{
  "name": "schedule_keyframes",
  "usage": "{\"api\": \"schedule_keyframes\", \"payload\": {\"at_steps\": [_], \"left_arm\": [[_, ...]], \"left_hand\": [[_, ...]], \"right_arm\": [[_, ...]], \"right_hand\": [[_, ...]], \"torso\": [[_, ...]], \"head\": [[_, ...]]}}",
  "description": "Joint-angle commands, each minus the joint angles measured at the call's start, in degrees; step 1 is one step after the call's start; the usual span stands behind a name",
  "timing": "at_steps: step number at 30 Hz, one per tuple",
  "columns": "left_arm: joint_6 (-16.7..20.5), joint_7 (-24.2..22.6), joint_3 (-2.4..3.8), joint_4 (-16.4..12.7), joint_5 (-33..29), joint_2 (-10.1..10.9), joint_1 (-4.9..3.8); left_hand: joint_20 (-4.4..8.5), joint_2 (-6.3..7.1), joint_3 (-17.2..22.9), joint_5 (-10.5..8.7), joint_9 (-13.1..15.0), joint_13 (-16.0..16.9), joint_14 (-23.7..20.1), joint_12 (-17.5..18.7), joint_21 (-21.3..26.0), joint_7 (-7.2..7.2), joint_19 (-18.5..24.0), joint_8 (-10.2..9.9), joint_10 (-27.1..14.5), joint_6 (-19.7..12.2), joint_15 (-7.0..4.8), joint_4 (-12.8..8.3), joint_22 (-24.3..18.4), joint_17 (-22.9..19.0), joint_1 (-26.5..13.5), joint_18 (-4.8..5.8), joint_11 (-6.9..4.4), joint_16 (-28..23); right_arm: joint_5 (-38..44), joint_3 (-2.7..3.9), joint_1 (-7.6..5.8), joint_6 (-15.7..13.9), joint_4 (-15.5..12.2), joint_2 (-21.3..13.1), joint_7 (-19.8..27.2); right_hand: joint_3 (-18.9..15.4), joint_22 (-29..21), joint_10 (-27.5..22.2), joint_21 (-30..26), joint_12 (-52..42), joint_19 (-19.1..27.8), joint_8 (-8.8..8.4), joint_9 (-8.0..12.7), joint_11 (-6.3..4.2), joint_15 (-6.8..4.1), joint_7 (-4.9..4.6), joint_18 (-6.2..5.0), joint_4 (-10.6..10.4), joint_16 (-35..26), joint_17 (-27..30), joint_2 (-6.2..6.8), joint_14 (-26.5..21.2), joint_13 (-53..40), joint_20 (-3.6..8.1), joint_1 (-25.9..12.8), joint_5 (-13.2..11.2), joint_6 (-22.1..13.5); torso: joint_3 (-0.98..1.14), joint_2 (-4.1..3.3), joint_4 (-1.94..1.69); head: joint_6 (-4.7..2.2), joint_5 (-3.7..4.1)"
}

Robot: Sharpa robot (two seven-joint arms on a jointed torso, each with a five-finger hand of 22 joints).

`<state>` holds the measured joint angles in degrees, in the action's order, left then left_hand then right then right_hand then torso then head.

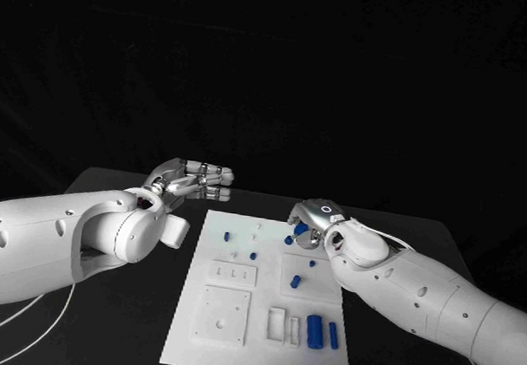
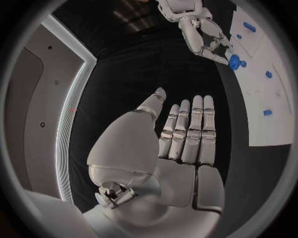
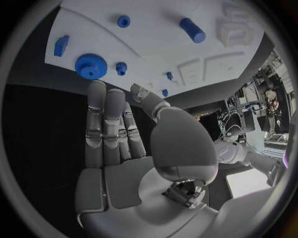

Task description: Assemble the parts on the task board

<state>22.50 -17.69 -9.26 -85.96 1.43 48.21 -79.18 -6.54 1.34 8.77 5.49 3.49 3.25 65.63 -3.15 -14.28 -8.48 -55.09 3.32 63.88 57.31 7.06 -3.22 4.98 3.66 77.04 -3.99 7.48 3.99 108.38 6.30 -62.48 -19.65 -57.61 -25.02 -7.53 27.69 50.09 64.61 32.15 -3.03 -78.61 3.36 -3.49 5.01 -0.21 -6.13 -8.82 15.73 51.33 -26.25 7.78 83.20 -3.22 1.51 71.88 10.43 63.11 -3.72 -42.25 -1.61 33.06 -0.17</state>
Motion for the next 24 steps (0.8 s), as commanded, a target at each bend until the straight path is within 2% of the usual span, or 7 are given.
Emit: {"api": "schedule_keyframes", "payload": {"at_steps": [1,15,21,24], "left_arm": [[-1.1,-0.7,0.07,-0.3,0.3,0.0,-0.38],[-1.3,-0.6,0.06,0.5,0.3,-0.6,-0.63],[-1.4,-0.6,0.06,0.6,0.3,-0.8,-0.63],[-1.4,-0.6,0.06,0.7,0.3,-0.9,-0.63]], "left_hand": [[0.22,-0.33,0.0,0.26,0.1,0.1,-0.2,-0.3,-0.2,0.05,0.2,0.2,-0.1,0.4,0.09,-0.2,-0.1,0.0,-0.1,0.15,0.05,-0.2],[0.19,-0.44,-0.2,0.25,0.1,0.1,-0.2,-0.3,-0.5,0.04,0.3,0.2,-0.2,0.4,0.13,-0.5,-0.2,0.0,-0.4,0.14,0.12,-0.2],[0.19,-0.44,-0.2,0.25,0.1,0.1,-0.2,-0.3,-0.5,0.04,0.3,0.2,-0.2,0.4,0.13,-0.5,-0.2,0.0,-0.4,0.14,0.12,-0.2],[0.17,-0.52,-0.3,0.29,0.1,0.1,-0.2,-0.3,-0.5,0.04,0.4,0.2,-0.3,0.4,0.14,-0.6,-0.3,0.0,-0.4,0.13,0.16,-0.2]], "right_arm": [[1.8,-0.02,0.05,-0.1,0.5,0.4,-0.7],[2.7,-0.28,0.13,1.0,1.7,1.1,-1.6],[2.7,-0.37,0.16,1.0,2.3,1.4,-1.6],[2.7,-0.41,0.19,0.9,2.6,1.6,-1.6]], "right_hand": [[0.5,1.9,0.3,-1.5,-0.2,-0.6,0.19,-0.1,0.15,0.00,0.02,0.23,0.1,0.3,0.1,0.35,-0.5,-0.1,-0.04,0.0,-0.4,0.2],[1.2,5.9,0.6,-4.2,-0.2,-1.8,0.18,-0.1,0.07,-0.04,0.09,0.34,0.1,0.9,0.3,0.34,-0.5,-0.1,0.03,-0.2,-0.6,0.5],[1.4,7.5,0.6,-5.2,-0.2,-2.1,0.17,-0.1,0.07,-0.04,0.08,0.32,0.1,1.0,0.4,0.33,-0.5,-0.1,0.03,-0.2,-0.7,0.5],[1.7,9.9,0.7,-7.3,-0.2,-2.9,0.19,-0.1,0.06,-0.05,0.08,0.34,0.0,1.1,0.5,0.26,-0.6,-0.1,0.04,-0.2,-1.0,0.5]], "torso": [[-0.18,-0.67,-0.24],[-0.53,-1.85,-0.53],[-0.63,-2.43,-0.58],[-0.71,-2.72,-0.58]], "head": [[-0.15,0.07],[-0.40,0.67],[-0.62,0.69],[-0.70,0.69]]}}
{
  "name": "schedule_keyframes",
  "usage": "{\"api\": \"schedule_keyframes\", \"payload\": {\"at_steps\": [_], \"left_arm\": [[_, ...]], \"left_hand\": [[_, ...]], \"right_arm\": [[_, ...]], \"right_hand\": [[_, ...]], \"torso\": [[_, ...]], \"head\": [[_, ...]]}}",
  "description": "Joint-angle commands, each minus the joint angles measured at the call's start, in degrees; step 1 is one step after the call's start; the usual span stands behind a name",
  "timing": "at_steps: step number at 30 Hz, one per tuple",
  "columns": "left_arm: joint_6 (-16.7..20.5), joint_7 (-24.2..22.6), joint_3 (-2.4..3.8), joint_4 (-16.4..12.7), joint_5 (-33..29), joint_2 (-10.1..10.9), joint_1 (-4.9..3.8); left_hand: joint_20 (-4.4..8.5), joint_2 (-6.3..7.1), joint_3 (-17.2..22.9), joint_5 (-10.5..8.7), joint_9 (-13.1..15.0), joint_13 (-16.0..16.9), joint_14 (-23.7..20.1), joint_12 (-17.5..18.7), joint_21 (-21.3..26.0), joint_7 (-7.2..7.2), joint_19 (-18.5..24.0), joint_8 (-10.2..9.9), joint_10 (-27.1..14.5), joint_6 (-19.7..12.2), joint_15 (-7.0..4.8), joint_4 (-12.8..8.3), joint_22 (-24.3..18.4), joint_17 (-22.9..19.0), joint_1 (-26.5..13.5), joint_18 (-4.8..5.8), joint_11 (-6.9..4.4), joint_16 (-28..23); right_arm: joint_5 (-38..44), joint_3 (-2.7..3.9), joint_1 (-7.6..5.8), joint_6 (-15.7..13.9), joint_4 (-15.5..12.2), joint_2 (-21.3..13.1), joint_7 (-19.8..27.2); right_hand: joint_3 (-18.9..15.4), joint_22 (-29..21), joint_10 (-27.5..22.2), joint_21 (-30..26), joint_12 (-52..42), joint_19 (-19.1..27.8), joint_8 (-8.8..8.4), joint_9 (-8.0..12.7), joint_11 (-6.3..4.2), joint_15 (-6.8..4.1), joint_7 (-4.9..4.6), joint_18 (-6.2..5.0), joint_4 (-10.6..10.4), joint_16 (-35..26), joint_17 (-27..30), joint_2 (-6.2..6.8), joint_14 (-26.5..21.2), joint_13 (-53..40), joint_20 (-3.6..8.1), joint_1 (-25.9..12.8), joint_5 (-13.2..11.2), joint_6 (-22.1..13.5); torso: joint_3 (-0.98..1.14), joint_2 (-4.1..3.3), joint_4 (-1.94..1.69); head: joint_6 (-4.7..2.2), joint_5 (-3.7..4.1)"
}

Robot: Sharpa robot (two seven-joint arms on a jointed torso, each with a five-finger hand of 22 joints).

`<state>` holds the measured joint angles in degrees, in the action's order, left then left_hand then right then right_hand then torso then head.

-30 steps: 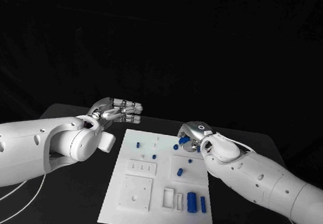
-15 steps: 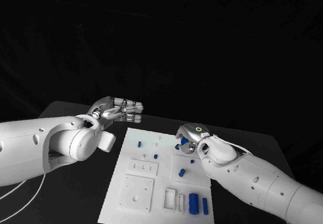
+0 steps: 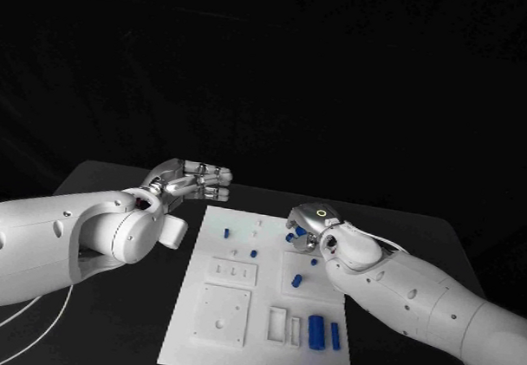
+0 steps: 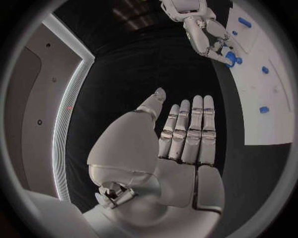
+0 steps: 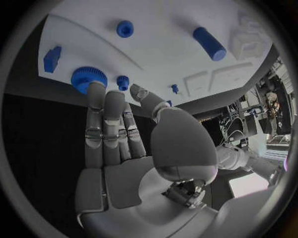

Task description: Assemble the parts on the task board

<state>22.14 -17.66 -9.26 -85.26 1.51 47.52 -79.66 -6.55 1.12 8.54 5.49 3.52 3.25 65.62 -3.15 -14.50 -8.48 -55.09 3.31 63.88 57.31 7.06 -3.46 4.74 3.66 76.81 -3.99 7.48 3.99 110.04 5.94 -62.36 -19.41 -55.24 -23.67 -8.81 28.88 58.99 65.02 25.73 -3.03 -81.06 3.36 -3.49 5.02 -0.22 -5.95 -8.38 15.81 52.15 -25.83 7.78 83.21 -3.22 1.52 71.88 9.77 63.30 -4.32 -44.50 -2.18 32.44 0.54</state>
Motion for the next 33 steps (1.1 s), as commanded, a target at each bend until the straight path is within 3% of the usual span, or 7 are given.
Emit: {"api": "schedule_keyframes", "payload": {"at_steps": [1,4,8,16,23,29,33], "left_arm": [[-1.1,-0.6,0.06,0.0,0.3,-0.2,-0.15],[-1.1,-0.6,0.06,0.0,0.3,-0.3,-0.15],[-1.2,-0.6,0.06,0.2,0.3,-0.4,-0.14],[-1.4,-0.4,0.06,0.7,0.3,-0.9,-0.13],[-1.6,-0.4,0.06,1.1,0.3,-1.1,-0.12],[-1.6,-0.3,0.06,1.2,0.3,-1.1,-0.12],[-1.5,-0.4,0.05,1.2,0.2,-1.1,-0.12]], "left_hand": [[0.17,-0.30,0.0,0.29,0.1,0.1,-0.2,-0.3,-0.3,0.04,0.4,0.2,-0.3,0.4,0.13,-0.4,-0.1,0.0,-0.2,0.14,0.16,-0.2],[0.17,-0.30,0.0,0.29,0.1,0.1,-0.2,-0.3,-0.3,0.04,0.4,0.2,-0.3,0.4,0.13,-0.4,-0.1,0.0,-0.2,0.14,0.16,-0.2],[0.17,-0.30,0.0,0.29,0.1,0.1,-0.2,-0.3,-0.3,0.04,0.4,0.2,-0.3,0.4,0.13,-0.4,-0.1,0.0,-0.2,0.14,0.16,-0.2],[0.15,-0.39,-0.1,0.27,0.0,0.1,-0.3,-0.3,-0.4,0.04,0.4,0.2,-0.5,0.4,0.15,-0.4,-0.1,0.0,-0.3,0.12,0.20,-0.2],[0.12,-0.46,-0.3,0.27,0.1,0.1,-0.3,-0.3,-0.4,0.01,0.5,0.2,-0.6,0.4,0.18,-0.4,-0.2,0.0,-0.5,0.10,0.24,-0.2],[0.11,-0.52,-0.3,0.27,0.1,0.1,-0.3,-0.3,-0.4,0.02,0.5,0.2,-0.6,0.3,0.18,-0.4,-0.2,0.0,-0.5,0.10,0.25,-0.2],[0.11,-0.52,-0.3,0.27,0.1,0.1,-0.3,-0.3,-0.4,0.02,0.5,0.2,-0.6,0.3,0.18,-0.4,-0.2,0.0,-0.5,0.10,0.25,-0.2]], "right_arm": [[1.1,-0.05,0.06,0.7,0.3,0.3,-0.3],[1.1,-0.07,0.08,0.6,0.5,0.4,-0.2],[1.1,-0.08,0.09,0.7,0.8,0.7,-0.2],[1.1,-0.08,0.10,0.7,1.3,0.8,-0.1],[1.1,-0.08,0.10,0.3,1.2,0.8,-0.1],[1.0,-0.08,0.10,-1.8,1.0,0.8,-0.2],[0.7,-0.08,0.10,-3.6,0.8,0.7,-0.2]], "right_hand": [[0.5,1.0,0.3,-0.9,-0.2,-0.4,0.20,-0.1,0.06,-0.05,-0.11,-0.10,-0.1,0.3,0.1,0.26,-0.6,-0.1,0.03,-0.2,-0.3,0.4],[0.9,1.7,0.5,-1.3,-0.2,-0.7,0.19,-0.1,0.01,-0.09,-0.11,-0.09,-0.1,0.4,0.1,0.13,-0.6,-0.1,0.07,-0.3,-0.5,0.5],[2.6,6.2,1.8,5.5,-0.2,-1.7,0.18,-0.1,-0.29,-0.30,-0.13,0.61,0.0,0.8,0.0,0.01,-0.6,-0.1,0.27,-0.4,-1.9,1.1],[3.4,9.1,2.0,5.4,-0.2,-1.4,0.19,-0.1,-0.36,-0.31,-0.10,0.54,-0.2,1.0,0.0,0.04,-0.6,-0.1,0.23,-0.4,-2.2,1.4],[5.1,10.8,2.8,6.5,-0.2,-1.7,0.22,-0.1,-0.56,-0.48,-0.35,0.68,-0.5,1.2,0.0,-0.65,-0.7,-0.1,0.40,-0.4,-4.1,1.9],[7.9,13.8,4.6,11.1,-0.2,-2.2,0.23,-0.2,-0.98,-0.94,-0.52,1.26,-1.1,1.1,0.1,-1.68,-0.9,-0.2,0.80,-0.2,-6.1,2.9],[9.1,16.6,7.3,15.0,-0.4,-2.4,0.44,-0.4,-1.80,-1.47,0.09,1.83,-1.2,1.0,0.1,-1.87,-0.8,-0.3,1.27,0.4,-6.1,5.0]], "torso": [[-0.15,-0.60,-0.05],[-0.21,-0.82,-0.13],[-0.28,-1.16,-0.20],[-0.48,-1.66,-0.13],[-0.46,-2.07,-0.07],[-0.55,-2.26,-0.05],[-0.50,-2.42,0.00]], "head": [[-0.11,0.01],[-0.22,-0.11],[-0.47,-0.17],[-0.54,-0.06],[-0.63,-0.49],[-0.76,-0.60],[-0.87,-0.67]]}}
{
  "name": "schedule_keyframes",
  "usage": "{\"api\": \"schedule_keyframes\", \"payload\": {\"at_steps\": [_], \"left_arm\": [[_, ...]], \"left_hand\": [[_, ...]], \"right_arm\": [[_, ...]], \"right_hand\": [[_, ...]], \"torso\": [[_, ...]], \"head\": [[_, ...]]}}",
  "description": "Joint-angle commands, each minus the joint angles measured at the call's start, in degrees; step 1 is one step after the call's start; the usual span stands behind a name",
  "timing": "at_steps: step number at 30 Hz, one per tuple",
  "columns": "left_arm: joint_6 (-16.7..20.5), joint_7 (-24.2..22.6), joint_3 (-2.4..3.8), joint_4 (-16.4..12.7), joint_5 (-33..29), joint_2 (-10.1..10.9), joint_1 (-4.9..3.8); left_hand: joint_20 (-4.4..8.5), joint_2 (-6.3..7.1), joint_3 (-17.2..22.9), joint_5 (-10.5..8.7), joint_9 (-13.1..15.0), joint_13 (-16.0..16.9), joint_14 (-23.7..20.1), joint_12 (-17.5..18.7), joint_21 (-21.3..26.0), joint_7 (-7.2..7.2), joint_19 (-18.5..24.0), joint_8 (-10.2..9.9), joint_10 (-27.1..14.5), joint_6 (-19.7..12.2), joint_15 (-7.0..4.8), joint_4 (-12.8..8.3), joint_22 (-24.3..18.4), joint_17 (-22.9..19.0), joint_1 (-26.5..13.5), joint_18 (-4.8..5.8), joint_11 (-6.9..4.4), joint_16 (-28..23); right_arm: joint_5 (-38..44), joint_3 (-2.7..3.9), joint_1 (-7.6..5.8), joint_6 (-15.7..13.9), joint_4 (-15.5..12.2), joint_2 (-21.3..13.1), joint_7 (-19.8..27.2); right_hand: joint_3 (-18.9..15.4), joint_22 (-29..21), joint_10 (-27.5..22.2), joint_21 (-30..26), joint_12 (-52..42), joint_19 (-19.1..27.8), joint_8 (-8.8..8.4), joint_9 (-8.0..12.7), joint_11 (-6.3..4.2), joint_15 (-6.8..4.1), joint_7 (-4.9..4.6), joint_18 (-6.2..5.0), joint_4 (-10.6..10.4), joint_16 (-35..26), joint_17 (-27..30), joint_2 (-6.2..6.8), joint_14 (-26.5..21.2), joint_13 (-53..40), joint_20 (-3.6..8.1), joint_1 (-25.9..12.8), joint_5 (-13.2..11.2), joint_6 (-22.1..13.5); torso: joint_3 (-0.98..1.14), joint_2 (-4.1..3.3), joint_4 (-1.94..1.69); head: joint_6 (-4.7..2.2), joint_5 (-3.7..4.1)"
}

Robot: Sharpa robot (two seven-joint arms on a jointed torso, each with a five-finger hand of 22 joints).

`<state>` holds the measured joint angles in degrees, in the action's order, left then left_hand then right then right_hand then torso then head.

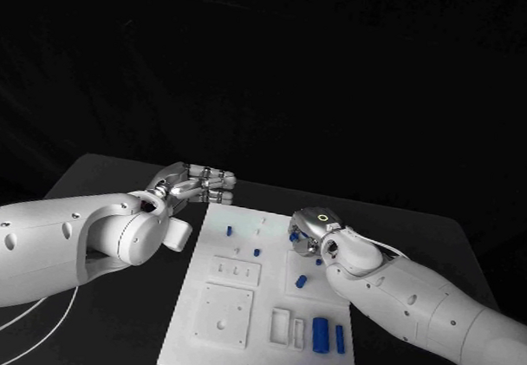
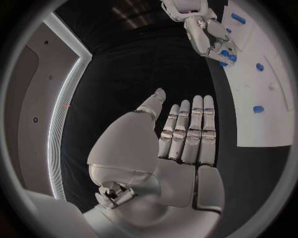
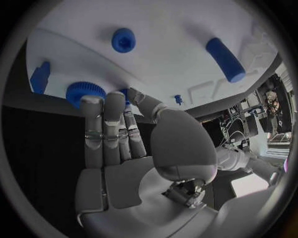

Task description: Assemble the parts on the task board

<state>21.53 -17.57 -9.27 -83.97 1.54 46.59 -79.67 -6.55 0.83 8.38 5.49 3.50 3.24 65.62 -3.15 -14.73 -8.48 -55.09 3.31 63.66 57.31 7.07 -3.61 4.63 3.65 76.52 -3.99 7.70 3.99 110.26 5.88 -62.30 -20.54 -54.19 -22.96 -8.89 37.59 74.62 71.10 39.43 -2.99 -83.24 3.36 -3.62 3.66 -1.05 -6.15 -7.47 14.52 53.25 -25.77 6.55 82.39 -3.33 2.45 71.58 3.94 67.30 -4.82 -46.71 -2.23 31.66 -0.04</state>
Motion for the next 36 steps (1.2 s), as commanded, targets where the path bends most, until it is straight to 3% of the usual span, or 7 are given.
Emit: {"api": "schedule_keyframes", "payload": {"at_steps": [1,8,14,22,28,33,36], "left_arm": [[-0.8,-0.5,0.05,0.0,0.2,-0.1,-0.11],[-0.4,-0.8,0.05,0.0,0.1,-0.1,-0.11],[0.0,-1.0,0.05,0.0,0.0,-0.1,-0.11],[0.1,-1.1,0.05,0.1,-0.1,-0.1,-0.11],[0.1,-1.1,0.05,0.3,-0.1,-0.2,-0.11],[0.0,-1.1,0.05,0.4,-0.1,-0.3,-0.10],[-0.1,-1.2,0.06,0.5,-0.1,-0.4,-0.10]], "left_hand": [[0.11,-0.27,-0.3,0.30,0.1,0.1,-0.2,-0.3,-0.2,0.01,0.5,0.2,-0.4,0.3,0.17,-0.2,-0.1,0.1,-0.3,0.08,0.03,-0.2],[0.14,-0.33,-0.3,0.35,0.1,0.1,-0.1,-0.3,-0.3,0.04,0.4,0.2,-0.3,0.3,0.13,-0.2,-0.1,0.1,-0.2,0.06,-0.01,-0.1],[0.19,-0.32,-0.2,0.45,0.1,0.1,0.0,-0.3,-0.4,0.03,0.3,0.2,-0.3,0.3,0.07,-0.3,-0.1,0.1,-0.1,0.05,-0.01,-0.1],[0.22,-0.32,-0.1,0.51,0.1,0.1,0.1,-0.3,-0.4,0.06,0.3,0.2,-0.3,0.3,0.06,-0.4,-0.1,0.1,-0.1,0.06,-0.02,-0.2],[0.22,-0.31,0.0,0.52,0.1,0.1,0.1,-0.3,-0.5,0.05,0.3,0.2,-0.3,0.4,0.07,-0.4,-0.1,0.1,-0.1,0.08,0.00,-0.2],[0.22,-0.31,0.0,0.52,0.1,0.1,0.1,-0.3,-0.5,0.05,0.3,0.2,-0.3,0.4,0.07,-0.4,-0.1,0.1,-0.1,0.08,0.00,-0.2],[0.22,-0.31,0.0,0.52,0.1,0.1,0.1,-0.3,-0.5,0.05,0.3,0.2,-0.3,0.4,0.07,-0.4,-0.1,0.1,-0.1,0.08,0.00,-0.2]], "right_arm": [[0.4,-0.01,0.04,-2.9,-0.3,0.0,-0.1],[0.4,-0.01,0.04,-5.6,-0.9,0.1,-1.4],[0.5,0.00,0.03,-6.9,-1.9,0.2,-2.7],[1.3,0.04,-0.13,-8.4,-3.1,1.1,-5.0],[1.6,0.07,-0.53,-9.1,-2.7,2.6,-6.0],[2.2,0.20,-0.88,-9.4,-1.7,4.3,-6.3],[2.4,0.36,-1.14,-9.7,-0.9,5.4,-6.7]], "right_hand": [[0.5,1.5,1.7,1.8,-0.4,-0.2,0.37,-0.3,-0.59,-0.74,0.40,1.03,0.2,-0.1,0.0,-0.82,0.0,-0.2,0.47,0.8,-0.5,1.5],[-0.8,3.7,5.3,3.4,-0.4,0.1,0.33,-0.5,-1.77,-1.85,1.29,2.11,0.3,-0.3,-0.2,-1.54,-0.1,-0.3,1.69,1.5,-1.0,4.6],[-0.8,4.6,5.7,3.1,-0.4,-0.1,0.32,-0.5,-1.88,-1.98,1.41,2.36,0.7,-0.6,-0.4,-1.52,0.0,-0.3,1.91,1.6,-1.0,5.0],[-0.8,4.8,5.8,3.2,-0.4,-0.2,0.33,-0.5,-1.93,-2.05,1.47,2.43,0.8,-0.6,-0.5,-1.47,0.0,-0.3,1.96,1.6,-1.0,5.2],[-0.8,4.9,5.9,3.2,-0.4,-0.3,0.31,-0.4,-1.97,-2.11,1.52,2.54,0.9,-0.6,-0.6,-1.39,0.0,-0.3,2.04,1.6,-1.0,5.4],[-0.7,4.9,5.9,3.1,-0.4,-0.3,0.29,-0.4,-1.95,-2.10,1.52,2.61,0.8,-0.7,-0.6,-1.29,0.0,-0.2,2.07,1.6,-1.0,5.4],[-0.7,4.9,5.9,3.1,-0.4,-0.3,0.29,-0.4,-1.95,-2.10,1.52,2.61,0.8,-0.7,-0.6,-1.29,0.0,-0.2,2.07,1.6,-1.0,5.4]], "torso": [[-0.01,-0.26,0.05],[-0.06,-0.39,0.06],[-0.06,-0.53,0.17],[-0.17,-0.68,-0.10],[-0.26,-0.77,-0.14],[-0.10,-0.82,0.17],[-0.13,-0.92,0.09]], "head": [[-0.11,-0.07],[-0.36,-0.08],[-0.67,-0.45],[-0.99,-0.45],[-1.22,-0.60],[-1.41,-0.97],[-1.60,-0.96]]}}
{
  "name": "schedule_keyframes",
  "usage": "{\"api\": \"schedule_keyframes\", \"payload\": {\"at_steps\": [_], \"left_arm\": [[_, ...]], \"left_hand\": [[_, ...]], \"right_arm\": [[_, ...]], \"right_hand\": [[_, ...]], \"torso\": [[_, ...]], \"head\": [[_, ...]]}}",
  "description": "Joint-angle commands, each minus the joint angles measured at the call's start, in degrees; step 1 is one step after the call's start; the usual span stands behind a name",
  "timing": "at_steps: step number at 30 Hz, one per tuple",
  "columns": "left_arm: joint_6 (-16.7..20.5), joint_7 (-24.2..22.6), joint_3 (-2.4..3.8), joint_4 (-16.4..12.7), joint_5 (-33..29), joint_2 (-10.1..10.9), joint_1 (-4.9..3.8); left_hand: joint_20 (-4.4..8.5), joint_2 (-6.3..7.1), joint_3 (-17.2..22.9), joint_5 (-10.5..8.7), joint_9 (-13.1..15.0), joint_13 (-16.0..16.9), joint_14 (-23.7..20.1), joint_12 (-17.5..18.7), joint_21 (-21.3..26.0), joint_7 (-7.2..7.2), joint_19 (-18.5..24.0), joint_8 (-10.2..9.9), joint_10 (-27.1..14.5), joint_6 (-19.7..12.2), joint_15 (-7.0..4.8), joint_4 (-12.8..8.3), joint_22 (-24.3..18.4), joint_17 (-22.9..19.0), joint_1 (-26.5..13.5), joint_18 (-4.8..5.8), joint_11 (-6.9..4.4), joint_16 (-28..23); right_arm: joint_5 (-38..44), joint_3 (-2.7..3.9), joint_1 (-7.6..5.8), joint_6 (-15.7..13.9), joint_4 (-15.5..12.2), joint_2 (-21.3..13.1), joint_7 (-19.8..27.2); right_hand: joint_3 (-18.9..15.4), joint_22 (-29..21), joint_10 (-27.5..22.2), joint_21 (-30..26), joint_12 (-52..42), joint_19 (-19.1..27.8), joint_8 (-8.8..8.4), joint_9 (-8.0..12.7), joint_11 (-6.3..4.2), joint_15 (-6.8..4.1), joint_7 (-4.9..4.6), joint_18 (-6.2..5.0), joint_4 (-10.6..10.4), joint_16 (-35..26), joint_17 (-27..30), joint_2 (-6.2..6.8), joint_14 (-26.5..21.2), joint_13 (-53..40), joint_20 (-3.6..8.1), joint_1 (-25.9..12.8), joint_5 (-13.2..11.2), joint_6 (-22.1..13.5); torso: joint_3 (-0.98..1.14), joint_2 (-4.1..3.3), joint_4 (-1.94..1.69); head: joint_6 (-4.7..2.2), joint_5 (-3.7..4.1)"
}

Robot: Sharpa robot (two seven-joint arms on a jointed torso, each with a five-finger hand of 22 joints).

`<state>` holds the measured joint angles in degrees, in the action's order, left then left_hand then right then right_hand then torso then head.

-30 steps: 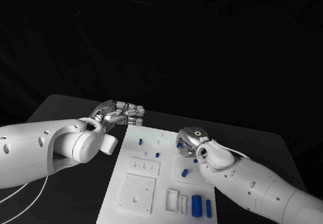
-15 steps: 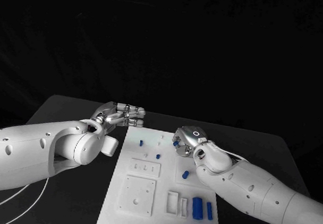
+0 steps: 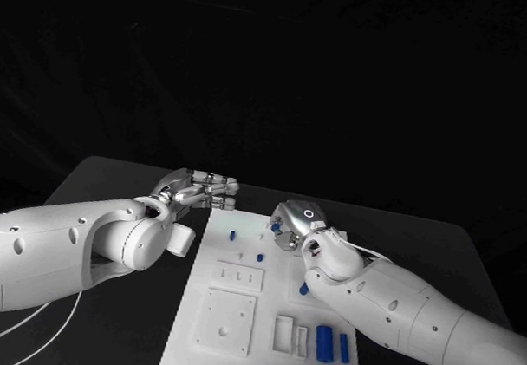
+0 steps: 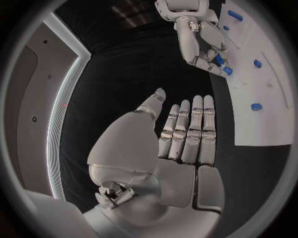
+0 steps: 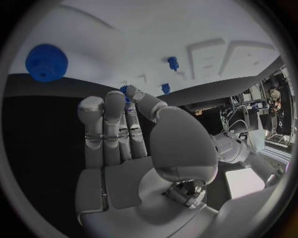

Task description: Assemble the parts on the task board

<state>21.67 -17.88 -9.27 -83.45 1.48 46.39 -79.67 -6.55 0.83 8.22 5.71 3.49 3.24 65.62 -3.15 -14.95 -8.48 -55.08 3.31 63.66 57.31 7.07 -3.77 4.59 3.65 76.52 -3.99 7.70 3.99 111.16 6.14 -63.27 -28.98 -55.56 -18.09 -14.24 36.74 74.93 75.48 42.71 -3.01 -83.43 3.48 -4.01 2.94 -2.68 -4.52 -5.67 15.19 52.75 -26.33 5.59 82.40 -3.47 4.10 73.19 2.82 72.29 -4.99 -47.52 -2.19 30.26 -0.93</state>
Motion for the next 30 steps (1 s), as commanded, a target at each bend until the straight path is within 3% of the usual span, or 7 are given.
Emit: {"api": "schedule_keyframes", "payload": {"at_steps": [1,6,13,19,25,30], "left_arm": [[-0.2,-0.9,0.06,0.0,0.0,-0.2,-0.10],[-0.3,-0.9,0.07,-0.1,0.0,-0.2,-0.11],[-0.3,-0.9,0.07,-0.3,0.0,-0.2,-0.12],[-0.2,-0.9,0.08,-0.4,0.0,-0.1,-0.13],[-0.2,-0.9,0.09,-0.7,0.0,0.0,-0.15],[-0.2,-0.9,0.10,-1.0,0.0,0.0,-0.21]], "left_hand": [[0.22,-0.31,0.1,0.31,0.1,0.1,0.1,-0.3,-0.2,0.05,0.3,0.2,-0.3,0.4,0.06,-0.3,-0.1,0.1,-0.1,0.08,0.00,-0.2],[0.22,-0.31,0.1,0.31,0.1,0.1,0.1,-0.3,-0.2,0.05,0.3,0.2,-0.3,0.4,0.06,-0.3,-0.1,0.1,-0.1,0.08,0.00,-0.2],[0.24,-0.33,0.3,0.31,0.1,0.1,0.1,-0.3,-0.4,0.08,0.4,0.2,-0.3,0.4,0.05,-0.4,-0.1,0.1,-0.2,0.07,-0.01,-0.2],[0.24,-0.33,0.3,0.31,0.1,0.1,0.1,-0.3,-0.4,0.08,0.4,0.2,-0.3,0.4,0.05,-0.4,-0.1,0.1,-0.2,0.07,-0.01,-0.2],[0.24,-0.33,0.3,0.31,0.1,0.1,0.1,-0.3,-0.4,0.08,0.4,0.2,-0.3,0.4,0.05,-0.4,-0.1,0.1,-0.2,0.07,-0.01,-0.2],[0.24,-0.33,0.3,0.31,0.1,0.1,0.1,-0.3,-0.4,0.08,0.4,0.2,-0.3,0.4,0.05,-0.4,-0.1,0.1,-0.2,0.07,-0.01,-0.2]], "right_arm": [[1.7,0.16,-0.27,-1.3,0.7,0.8,-1.5],[1.9,0.46,-0.66,-1.9,2.1,1.9,-1.8],[1.8,0.70,-0.89,-1.8,3.2,3.0,-1.9],[1.7,0.80,-0.93,-1.2,3.8,3.7,-1.8],[1.6,0.83,-0.93,-0.6,4.6,4.4,-1.4],[1.5,0.83,-0.91,-0.3,5.0,4.6,-1.4]], "right_hand": [[0.2,4.6,1.5,-0.2,-0.4,-0.1,0.18,0.0,-1.23,-0.48,-0.11,0.81,0.2,-0.2,-0.1,-0.32,0.0,-0.1,0.42,0.0,0.1,0.4],[0.3,4.6,1.6,-0.2,-0.4,-0.2,0.18,0.0,-1.24,-0.53,-0.10,0.82,0.2,-0.2,-0.1,-0.22,0.0,-0.1,0.48,0.0,0.1,0.5],[0.4,4.7,1.6,-0.2,-0.4,-0.2,0.18,0.0,-1.24,-0.54,-0.09,0.82,0.2,-0.2,-0.2,-0.14,0.0,-0.1,0.50,0.0,0.1,0.5],[0.5,4.7,1.5,-0.2,-0.4,-0.2,0.17,0.0,-1.23,-0.56,-0.10,0.82,0.2,-0.2,-0.2,-0.08,0.0,-0.1,0.52,0.1,0.1,0.5],[0.5,4.7,1.5,-0.4,-0.4,-0.2,0.17,0.0,-1.22,-0.53,-0.10,0.82,0.2,-0.3,-0.2,-0.06,0.0,-0.1,0.50,0.1,0.1,0.5],[0.6,4.7,1.5,-0.3,-0.4,-0.2,0.18,0.0,-1.22,-0.53,-0.10,0.81,0.2,-0.3,-0.2,-0.06,0.0,-0.1,0.49,0.0,0.1,0.5]], "torso": [[-0.02,-0.15,-0.01],[-0.04,-0.23,-0.01],[-0.23,-0.46,-0.29],[-0.22,-0.66,-0.37],[-0.43,-0.97,-0.66],[-0.44,-1.21,-0.74]], "head": [[-0.29,-0.01],[-0.33,-0.01],[-0.56,0.37],[-0.56,0.26],[-0.62,0.04],[-0.83,-0.03]]}}
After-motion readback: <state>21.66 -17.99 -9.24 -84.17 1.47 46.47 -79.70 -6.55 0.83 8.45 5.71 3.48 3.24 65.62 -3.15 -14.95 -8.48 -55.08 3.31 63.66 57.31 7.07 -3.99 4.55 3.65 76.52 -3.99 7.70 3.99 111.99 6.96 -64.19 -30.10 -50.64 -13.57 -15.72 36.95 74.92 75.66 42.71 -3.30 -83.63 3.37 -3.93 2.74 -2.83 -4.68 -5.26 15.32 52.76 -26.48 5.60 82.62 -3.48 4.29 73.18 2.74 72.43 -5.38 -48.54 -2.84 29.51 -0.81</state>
